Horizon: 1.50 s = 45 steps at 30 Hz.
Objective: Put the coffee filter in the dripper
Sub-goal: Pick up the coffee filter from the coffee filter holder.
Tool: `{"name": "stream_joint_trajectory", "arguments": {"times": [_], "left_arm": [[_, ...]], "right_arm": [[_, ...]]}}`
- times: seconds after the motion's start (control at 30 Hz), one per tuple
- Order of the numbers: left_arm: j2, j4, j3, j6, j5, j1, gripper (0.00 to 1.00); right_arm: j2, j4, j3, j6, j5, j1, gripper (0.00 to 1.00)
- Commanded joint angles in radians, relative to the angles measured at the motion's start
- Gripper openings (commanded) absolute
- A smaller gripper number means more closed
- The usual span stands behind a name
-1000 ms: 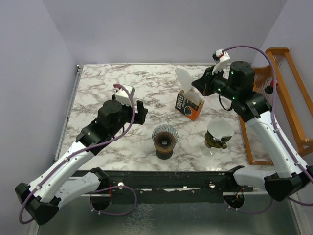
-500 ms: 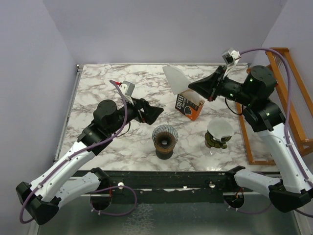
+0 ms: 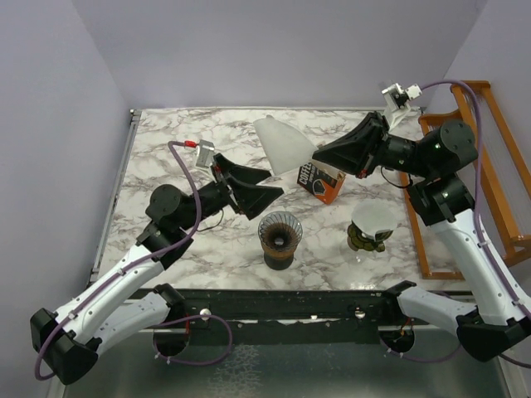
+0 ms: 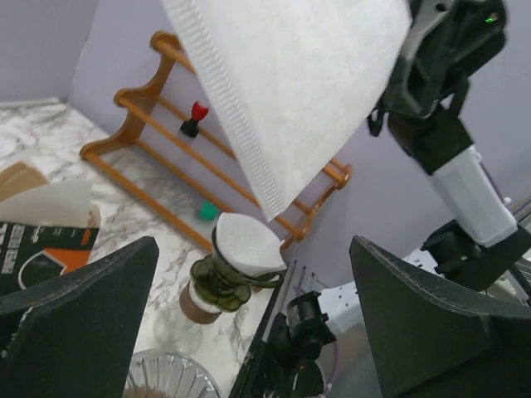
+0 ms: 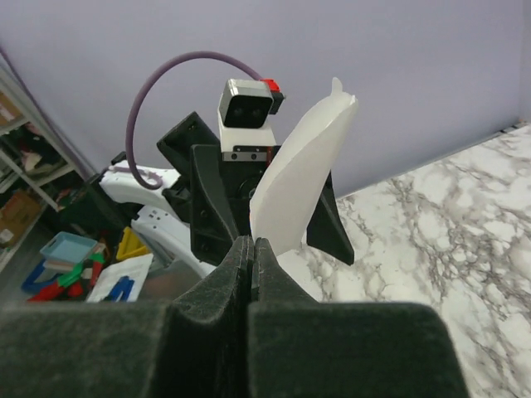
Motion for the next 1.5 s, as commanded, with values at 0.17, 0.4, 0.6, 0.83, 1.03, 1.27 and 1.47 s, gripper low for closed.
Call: {"name": "stream_joint_trajectory", "arguments": {"times": [0.17,0.4,0.6,0.83,1.03,1.27,1.47], "left_arm": [[-0.039,0.281,-0.007,-0.102,0.09,0.003,0.99],[-0.002,0.432,-0.004,-0.187,0.107,0.003,0.99],[0.015,0.491,0.001,-0.238,0.126,0.002,0.97],[0.014,0.534,-0.006,-0.271,0.135,0.003,0.87],[0.03,0.586,-0.001,-0.308,0.159,0.003,0.75],[0.039,0.599,-0.004,-0.325,0.168,0.002,0.63],[0.051,0.603,-0.002,-0.33,0.179,0.003,0.41]], "right_arm": [[0.011,0.352,-0.084,0.269,-0.176,0.002,0.01],[0.027,0.495,-0.13,0.366,-0.158,0.057,0.01],[0.028,0.542,-0.127,0.369,-0.125,0.084,0.01],[0.03,0.537,-0.127,0.358,-0.103,0.087,0.01],[0.025,0.505,-0.145,0.326,-0.066,0.089,0.01],[0.019,0.488,-0.15,0.318,-0.02,0.089,0.01],[0.016,0.49,-0.149,0.318,-0.02,0.091,0.01]]}}
